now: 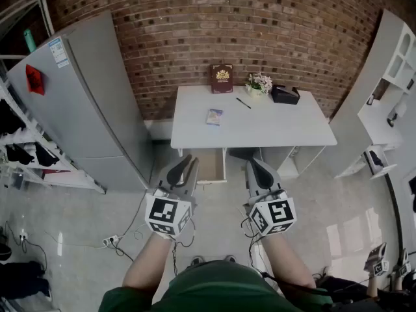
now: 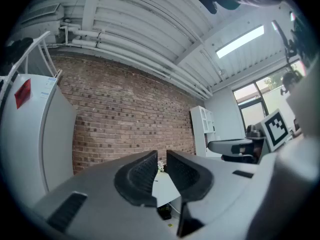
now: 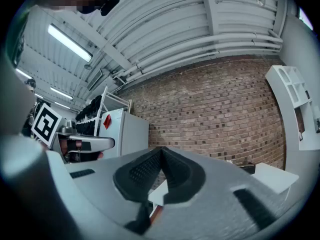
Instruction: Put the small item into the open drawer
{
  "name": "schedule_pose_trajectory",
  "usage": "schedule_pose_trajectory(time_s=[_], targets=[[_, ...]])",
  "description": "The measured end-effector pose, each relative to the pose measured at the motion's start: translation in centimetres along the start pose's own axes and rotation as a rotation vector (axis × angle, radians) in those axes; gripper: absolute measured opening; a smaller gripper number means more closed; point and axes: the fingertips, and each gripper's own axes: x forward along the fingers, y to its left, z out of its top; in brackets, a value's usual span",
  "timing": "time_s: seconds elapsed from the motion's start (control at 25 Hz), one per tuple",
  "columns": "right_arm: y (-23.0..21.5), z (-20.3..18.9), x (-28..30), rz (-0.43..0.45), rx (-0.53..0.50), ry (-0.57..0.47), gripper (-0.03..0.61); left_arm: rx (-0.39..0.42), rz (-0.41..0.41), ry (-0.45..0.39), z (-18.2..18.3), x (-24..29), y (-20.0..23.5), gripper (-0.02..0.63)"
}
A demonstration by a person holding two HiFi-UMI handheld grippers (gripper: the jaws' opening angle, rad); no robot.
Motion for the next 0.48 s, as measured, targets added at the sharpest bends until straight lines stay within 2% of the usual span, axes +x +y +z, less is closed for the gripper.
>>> schedule_pose_trajectory(time_s=[0.2,0.48], targets=[[-2.5,0.1,-0.9,-0.003,0.01,-0.001,0.0,0.008,0.001,0.007,0.1,1.2,-2.0,0.052],[-5.3,-1.8,-1.7,0.046,0.088,0.04,0.002,-0.003,0.043,0.026,-0.3,2.1,-4.0,0.052]])
